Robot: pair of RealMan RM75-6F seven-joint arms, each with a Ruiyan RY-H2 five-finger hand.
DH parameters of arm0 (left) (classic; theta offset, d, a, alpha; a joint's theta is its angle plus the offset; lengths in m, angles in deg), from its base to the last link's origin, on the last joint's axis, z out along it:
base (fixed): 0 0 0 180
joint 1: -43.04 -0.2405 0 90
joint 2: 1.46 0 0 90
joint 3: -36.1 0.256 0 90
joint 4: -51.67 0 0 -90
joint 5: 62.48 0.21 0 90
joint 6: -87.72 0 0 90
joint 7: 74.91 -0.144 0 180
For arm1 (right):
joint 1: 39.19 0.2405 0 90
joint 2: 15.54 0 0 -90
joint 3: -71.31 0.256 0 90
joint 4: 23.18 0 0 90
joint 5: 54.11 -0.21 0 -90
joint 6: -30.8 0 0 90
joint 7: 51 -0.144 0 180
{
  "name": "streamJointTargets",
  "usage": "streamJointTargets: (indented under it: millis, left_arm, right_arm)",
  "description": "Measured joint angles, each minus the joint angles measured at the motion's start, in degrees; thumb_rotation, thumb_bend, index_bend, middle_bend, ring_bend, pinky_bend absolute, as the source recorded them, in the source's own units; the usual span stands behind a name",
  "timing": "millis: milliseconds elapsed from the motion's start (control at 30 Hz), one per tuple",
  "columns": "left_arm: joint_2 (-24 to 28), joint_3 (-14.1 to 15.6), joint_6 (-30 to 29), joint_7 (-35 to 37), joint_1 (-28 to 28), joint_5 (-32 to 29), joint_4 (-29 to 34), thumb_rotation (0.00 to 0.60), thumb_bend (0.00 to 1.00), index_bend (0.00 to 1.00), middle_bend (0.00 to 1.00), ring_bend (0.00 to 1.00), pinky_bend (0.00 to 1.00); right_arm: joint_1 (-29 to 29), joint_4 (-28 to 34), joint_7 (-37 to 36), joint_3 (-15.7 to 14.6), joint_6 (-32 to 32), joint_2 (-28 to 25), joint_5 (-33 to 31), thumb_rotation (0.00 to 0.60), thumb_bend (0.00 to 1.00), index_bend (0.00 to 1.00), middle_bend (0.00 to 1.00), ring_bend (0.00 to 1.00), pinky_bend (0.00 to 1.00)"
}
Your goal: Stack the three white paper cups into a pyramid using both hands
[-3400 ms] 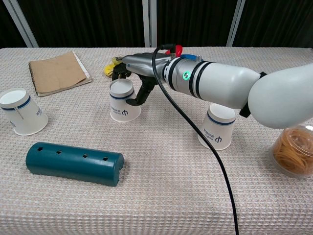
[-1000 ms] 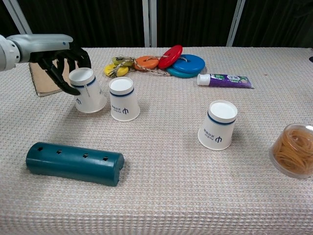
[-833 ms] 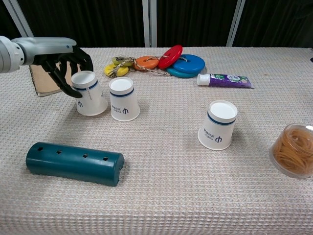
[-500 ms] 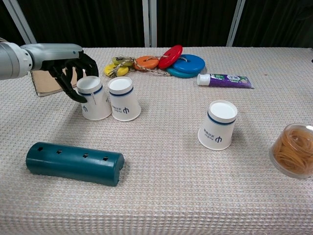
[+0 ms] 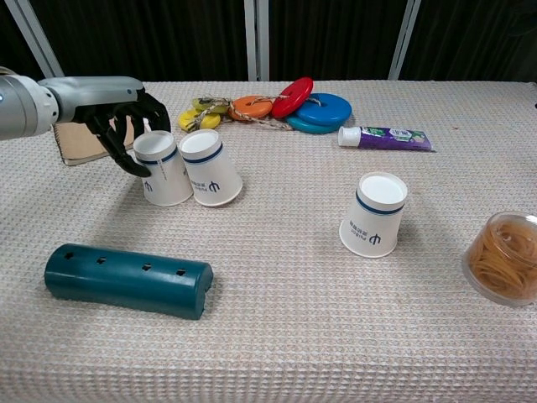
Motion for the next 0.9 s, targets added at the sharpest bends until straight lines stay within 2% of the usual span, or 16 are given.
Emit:
streamJointTargets:
  millis: [433, 667, 800, 900]
  left_arm:
    - [0.75, 0.84, -0.27, -0.87, 0.70, -1.79, 1.30, 0.600, 0.11, 0.32, 0.30, 0.38, 0.50]
    - [2.66, 1.66, -0.90, -2.88, 0.88, -4.29, 4.31, 0.600, 0.05, 0.24, 0.20, 0.26, 0.43]
    - [4.64, 2.02, -4.30, -4.01, -0.10, -5.14, 7.51, 0.600, 0.04, 0.23, 0.17, 0.21, 0.39]
    - [6.50, 2.24, -8.84, -4.22, -1.98, -4.67, 10.44, 0.600, 0.03, 0.23, 0.16, 0.19, 0.36]
  right_arm:
    - [-0.42, -0.16, -0.75, 0.25, -0.18, -0.05, 0.68, 0.600, 0.29, 0.00, 0.13, 0.02, 0.08]
    - [-0.29, 0.09, -0.28, -0.34, 0.82, -0.15, 1.34, 0.600, 0.29, 0.00, 0.13, 0.02, 0.08]
    - [0.52, 0.87, 1.15, -1.79, 3.82, -0.60, 2.47, 0.600, 0.28, 0.00, 0.14, 0.02, 0.08]
    - [1.53, 1.68, 2.95, -2.86, 6.93, -0.74, 3.00, 0.600, 0.20, 0.00, 0.16, 0.02, 0.10]
